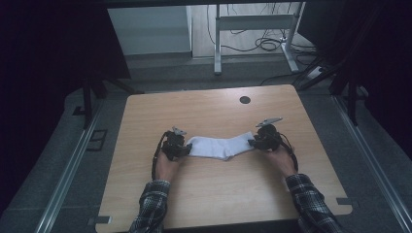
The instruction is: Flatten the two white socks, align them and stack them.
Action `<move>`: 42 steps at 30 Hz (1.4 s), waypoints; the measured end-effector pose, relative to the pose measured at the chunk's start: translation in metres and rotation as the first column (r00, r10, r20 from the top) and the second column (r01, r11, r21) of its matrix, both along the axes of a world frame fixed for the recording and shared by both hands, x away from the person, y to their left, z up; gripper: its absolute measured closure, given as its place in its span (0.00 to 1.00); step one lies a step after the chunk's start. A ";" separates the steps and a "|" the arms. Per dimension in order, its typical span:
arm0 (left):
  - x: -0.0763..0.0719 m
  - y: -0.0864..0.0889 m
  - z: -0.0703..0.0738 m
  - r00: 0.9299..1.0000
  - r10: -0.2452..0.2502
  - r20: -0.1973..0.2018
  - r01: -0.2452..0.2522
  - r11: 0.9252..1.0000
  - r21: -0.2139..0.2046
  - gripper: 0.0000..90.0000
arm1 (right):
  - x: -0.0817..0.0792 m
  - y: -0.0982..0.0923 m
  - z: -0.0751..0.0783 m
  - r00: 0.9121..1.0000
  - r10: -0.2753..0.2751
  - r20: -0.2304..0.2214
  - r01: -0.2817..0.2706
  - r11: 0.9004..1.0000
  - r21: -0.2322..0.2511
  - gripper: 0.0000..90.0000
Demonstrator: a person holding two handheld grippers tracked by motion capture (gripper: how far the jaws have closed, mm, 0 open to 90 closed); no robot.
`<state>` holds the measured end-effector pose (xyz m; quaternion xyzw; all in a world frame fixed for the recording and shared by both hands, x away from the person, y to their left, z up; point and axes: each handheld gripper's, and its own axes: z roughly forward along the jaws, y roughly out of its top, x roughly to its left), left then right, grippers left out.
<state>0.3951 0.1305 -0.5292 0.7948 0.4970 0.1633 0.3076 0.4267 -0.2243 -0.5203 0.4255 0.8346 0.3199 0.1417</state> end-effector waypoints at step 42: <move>-0.037 0.011 0.031 0.996 -0.082 0.043 0.087 0.989 -0.118 0.15 | -0.033 -0.001 0.032 0.993 0.103 0.052 -0.106 0.993 0.056 0.21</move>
